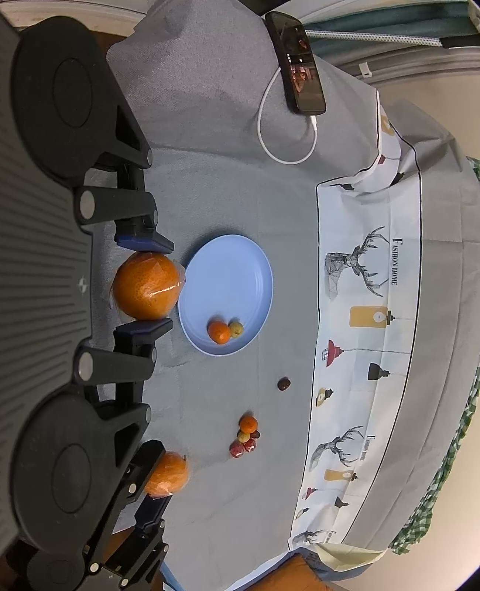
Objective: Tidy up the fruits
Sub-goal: 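Carry both wrapped oranges onto the blue plate and open both tools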
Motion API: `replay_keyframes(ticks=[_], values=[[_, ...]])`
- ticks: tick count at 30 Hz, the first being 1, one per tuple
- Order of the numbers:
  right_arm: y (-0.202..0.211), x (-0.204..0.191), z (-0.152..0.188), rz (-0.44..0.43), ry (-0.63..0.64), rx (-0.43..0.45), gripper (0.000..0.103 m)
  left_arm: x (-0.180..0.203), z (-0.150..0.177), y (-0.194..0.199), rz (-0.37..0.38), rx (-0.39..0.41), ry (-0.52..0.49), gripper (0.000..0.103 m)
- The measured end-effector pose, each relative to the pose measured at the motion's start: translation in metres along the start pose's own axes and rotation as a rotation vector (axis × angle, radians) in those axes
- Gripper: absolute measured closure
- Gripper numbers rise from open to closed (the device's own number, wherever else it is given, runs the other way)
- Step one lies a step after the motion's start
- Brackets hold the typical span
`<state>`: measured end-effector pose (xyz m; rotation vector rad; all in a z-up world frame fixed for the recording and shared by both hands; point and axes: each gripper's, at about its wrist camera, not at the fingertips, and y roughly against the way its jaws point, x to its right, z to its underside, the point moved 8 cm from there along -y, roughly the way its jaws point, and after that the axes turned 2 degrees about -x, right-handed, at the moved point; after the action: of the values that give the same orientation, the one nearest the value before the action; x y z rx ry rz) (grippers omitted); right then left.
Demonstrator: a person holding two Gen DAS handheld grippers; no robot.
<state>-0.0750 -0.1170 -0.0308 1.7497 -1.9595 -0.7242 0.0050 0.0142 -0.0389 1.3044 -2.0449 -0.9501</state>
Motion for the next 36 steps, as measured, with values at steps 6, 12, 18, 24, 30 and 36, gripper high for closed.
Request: replay_keyframes(ticks=[6,12,18,24,30,36], values=[[-0.005,0.002,0.001,-0.007,-0.006,-0.008,0.068,0.0,-0.002,-0.01,-0.003,-0.025,-0.008,0.062],[-0.02,0.008,-0.003,-0.007,-0.016,-0.029,0.068,0.0,-0.017,-0.022,-0.004,-0.018,-0.001,0.062],[-0.033,0.007,-0.003,-0.006,-0.019,-0.052,0.068,-0.002,-0.028,-0.037,0.0,-0.033,-0.005,0.062],[-0.053,0.007,-0.008,-0.009,-0.023,-0.074,0.068,-0.007,-0.036,-0.056,0.001,-0.051,0.0,0.062],[-0.076,0.002,-0.014,-0.023,-0.008,-0.09,0.068,-0.013,-0.048,-0.082,-0.003,-0.065,0.004,0.062],[-0.108,0.0,-0.022,-0.035,-0.003,-0.113,0.068,-0.013,-0.064,-0.113,0.005,-0.065,0.008,0.062]])
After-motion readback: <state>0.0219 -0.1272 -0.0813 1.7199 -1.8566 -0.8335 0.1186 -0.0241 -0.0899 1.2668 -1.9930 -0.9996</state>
